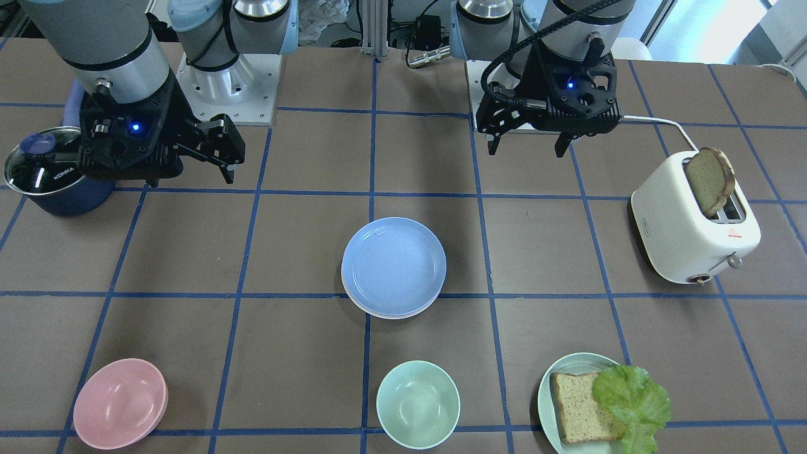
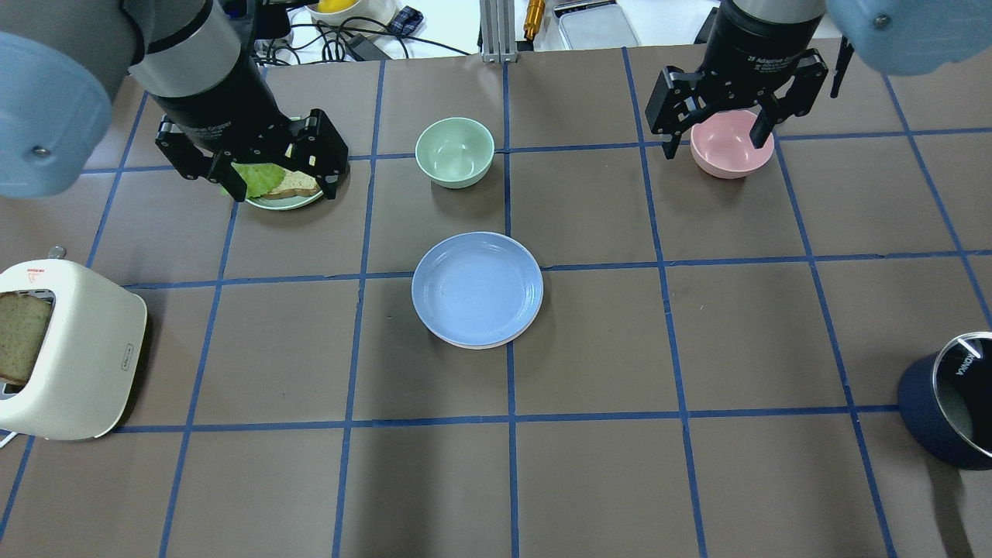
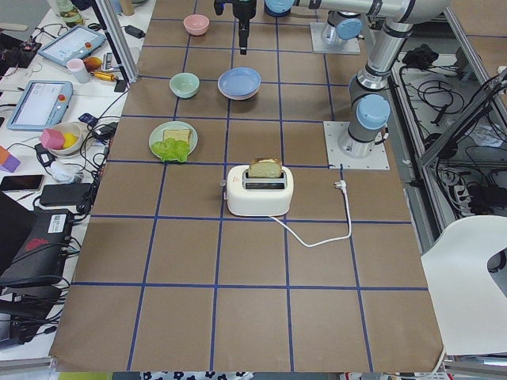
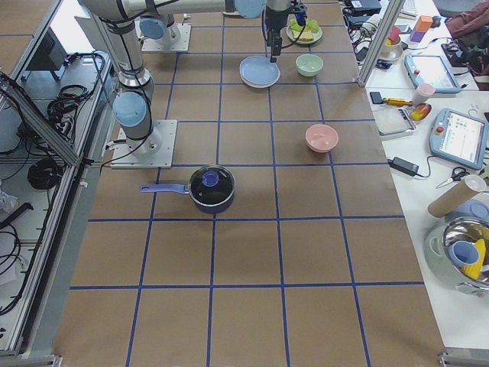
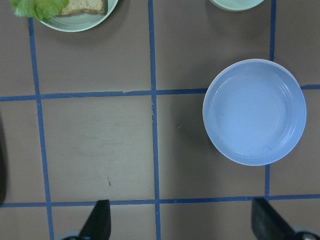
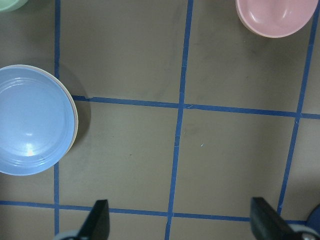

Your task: Stack three plates with pink and blue

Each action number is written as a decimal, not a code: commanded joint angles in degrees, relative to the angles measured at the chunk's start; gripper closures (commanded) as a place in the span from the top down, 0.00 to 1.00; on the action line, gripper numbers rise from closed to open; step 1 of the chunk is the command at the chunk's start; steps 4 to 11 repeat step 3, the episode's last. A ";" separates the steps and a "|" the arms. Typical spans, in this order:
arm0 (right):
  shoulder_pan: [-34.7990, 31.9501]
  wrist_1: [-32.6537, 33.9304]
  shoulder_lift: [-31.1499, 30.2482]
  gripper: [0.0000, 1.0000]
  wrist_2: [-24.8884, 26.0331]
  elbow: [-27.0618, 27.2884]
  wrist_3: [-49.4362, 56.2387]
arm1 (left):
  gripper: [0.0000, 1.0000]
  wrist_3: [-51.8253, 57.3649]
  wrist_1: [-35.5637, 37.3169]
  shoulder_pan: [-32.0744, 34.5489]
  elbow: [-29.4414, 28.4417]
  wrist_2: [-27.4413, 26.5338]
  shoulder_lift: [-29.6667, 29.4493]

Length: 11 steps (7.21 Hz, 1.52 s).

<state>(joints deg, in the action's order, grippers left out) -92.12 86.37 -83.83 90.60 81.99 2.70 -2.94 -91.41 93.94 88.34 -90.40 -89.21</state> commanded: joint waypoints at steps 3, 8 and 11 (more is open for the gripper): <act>0.36 0.55 0.25 1.00 -0.25 0.36 -0.41 | 1.00 0.04 0.00 -0.07 -0.01 0.05 0.00; 0.36 0.55 0.25 1.00 -0.25 0.36 -0.41 | 1.00 0.04 0.00 -0.07 -0.01 0.05 0.00; 0.36 0.55 0.25 1.00 -0.25 0.36 -0.41 | 1.00 0.04 0.00 -0.07 -0.01 0.05 0.00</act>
